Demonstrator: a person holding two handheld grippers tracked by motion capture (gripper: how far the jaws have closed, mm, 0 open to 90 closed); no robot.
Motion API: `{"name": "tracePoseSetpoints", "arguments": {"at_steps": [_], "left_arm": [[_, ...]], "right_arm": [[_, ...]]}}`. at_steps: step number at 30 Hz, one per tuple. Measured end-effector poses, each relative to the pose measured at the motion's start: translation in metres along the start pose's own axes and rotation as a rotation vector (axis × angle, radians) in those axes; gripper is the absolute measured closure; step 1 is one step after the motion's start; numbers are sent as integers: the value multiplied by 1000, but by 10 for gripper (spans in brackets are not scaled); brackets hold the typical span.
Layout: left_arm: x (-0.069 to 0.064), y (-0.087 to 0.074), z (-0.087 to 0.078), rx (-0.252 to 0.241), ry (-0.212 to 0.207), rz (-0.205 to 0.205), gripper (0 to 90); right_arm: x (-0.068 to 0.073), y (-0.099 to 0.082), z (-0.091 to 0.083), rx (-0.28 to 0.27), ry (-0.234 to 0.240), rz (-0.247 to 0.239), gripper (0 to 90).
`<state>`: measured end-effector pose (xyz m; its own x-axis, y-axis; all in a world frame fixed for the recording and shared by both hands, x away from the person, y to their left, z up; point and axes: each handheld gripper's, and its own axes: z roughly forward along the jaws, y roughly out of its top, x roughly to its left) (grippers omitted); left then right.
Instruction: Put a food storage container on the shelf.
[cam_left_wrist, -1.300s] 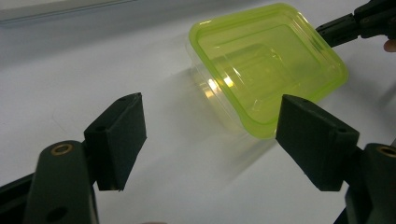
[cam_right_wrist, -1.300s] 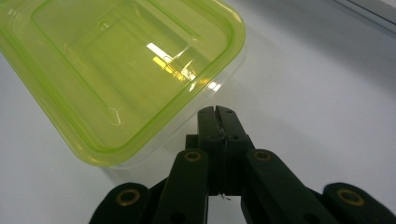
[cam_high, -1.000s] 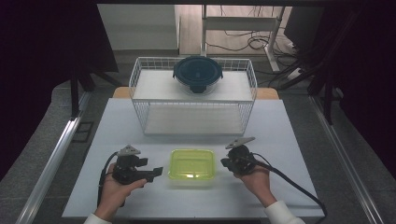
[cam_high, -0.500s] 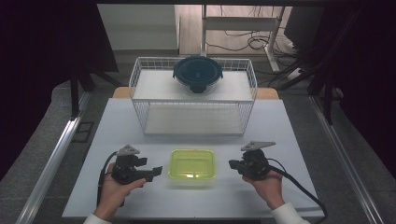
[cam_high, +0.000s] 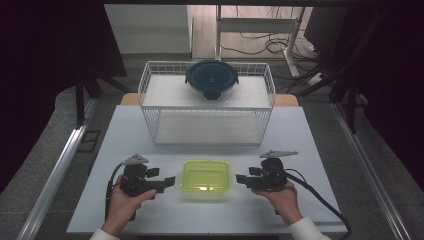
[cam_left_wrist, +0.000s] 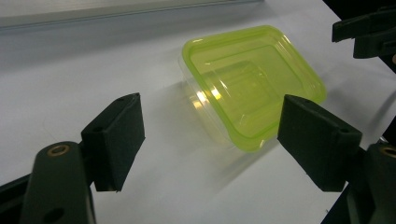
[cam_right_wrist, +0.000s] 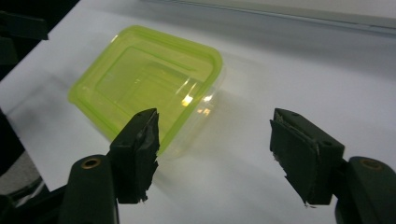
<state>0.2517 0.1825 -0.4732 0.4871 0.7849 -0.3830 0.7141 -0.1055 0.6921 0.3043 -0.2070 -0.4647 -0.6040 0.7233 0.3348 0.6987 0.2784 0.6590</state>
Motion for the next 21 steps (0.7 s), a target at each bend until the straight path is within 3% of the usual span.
{"name": "tracePoseSetpoints", "arguments": {"at_steps": [5,14,19,21], "left_arm": [[-2,3,6,7,-6,-9,235],[6,13,25,31,-54,-83,258],[11,18,41,73,-78,-120,260],[12,20,46,86,-86,-128,270]], "right_arm": [[1,0,3,-9,44,29,306],[-1,1,11,4,70,72,308],[-4,2,21,25,83,102,317],[-6,3,28,26,96,136,325]]}}
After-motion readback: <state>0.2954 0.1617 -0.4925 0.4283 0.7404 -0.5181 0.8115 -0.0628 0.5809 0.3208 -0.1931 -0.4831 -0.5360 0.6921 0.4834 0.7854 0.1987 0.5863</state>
